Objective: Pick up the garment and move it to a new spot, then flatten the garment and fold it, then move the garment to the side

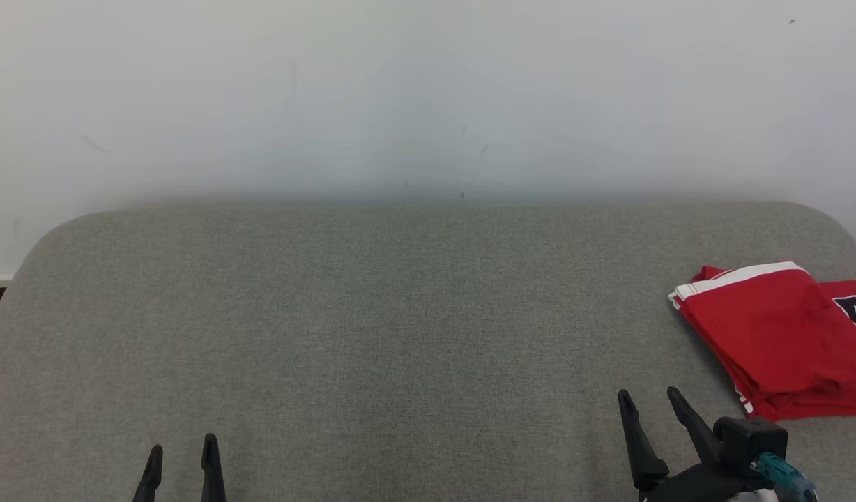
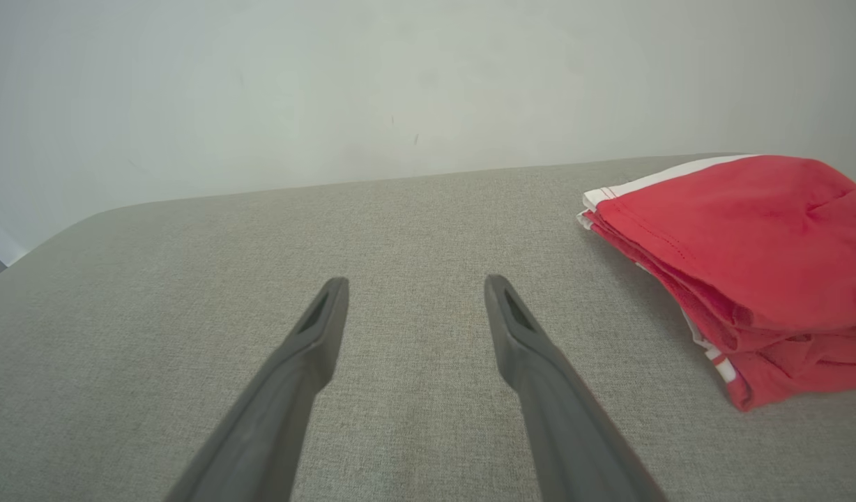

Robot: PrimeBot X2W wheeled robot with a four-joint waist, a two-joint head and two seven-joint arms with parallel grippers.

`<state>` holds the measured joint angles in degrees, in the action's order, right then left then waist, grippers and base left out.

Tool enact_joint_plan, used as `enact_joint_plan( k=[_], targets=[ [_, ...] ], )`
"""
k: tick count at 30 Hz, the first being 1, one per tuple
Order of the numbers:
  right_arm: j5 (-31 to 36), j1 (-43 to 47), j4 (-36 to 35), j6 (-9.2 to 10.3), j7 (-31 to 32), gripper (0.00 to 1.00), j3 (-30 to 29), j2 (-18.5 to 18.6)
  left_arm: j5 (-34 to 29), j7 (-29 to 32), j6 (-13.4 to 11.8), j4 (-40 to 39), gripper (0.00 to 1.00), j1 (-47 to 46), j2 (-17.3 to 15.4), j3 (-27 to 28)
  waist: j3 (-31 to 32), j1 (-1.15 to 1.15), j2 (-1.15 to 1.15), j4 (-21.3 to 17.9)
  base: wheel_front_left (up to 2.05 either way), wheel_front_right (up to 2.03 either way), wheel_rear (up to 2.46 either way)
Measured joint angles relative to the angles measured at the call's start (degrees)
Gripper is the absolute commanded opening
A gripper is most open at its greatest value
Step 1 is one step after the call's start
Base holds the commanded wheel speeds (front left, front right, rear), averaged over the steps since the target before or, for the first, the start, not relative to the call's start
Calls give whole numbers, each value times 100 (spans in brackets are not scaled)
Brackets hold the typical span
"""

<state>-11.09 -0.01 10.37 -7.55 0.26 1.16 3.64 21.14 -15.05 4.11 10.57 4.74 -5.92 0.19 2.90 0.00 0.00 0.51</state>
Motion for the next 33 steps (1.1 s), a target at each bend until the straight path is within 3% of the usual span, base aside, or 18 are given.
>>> enact_joint_plan(
  k=[30,31,33],
  targets=[
    [-42,-4,29,-1,31,100,9,-64,-143,1,189,158,100,-35,172,136,-64,1,0,-42,0,0,0],
    [-42,13,65,0,29,0,9,-65,-138,2,190,196,0,-12,178,137,-64,1,0,-42,0,0,0],
    [-42,32,130,0,30,0,8,-67,-136,7,191,249,0,12,188,136,-64,1,0,-42,0,0,0]
  ],
)
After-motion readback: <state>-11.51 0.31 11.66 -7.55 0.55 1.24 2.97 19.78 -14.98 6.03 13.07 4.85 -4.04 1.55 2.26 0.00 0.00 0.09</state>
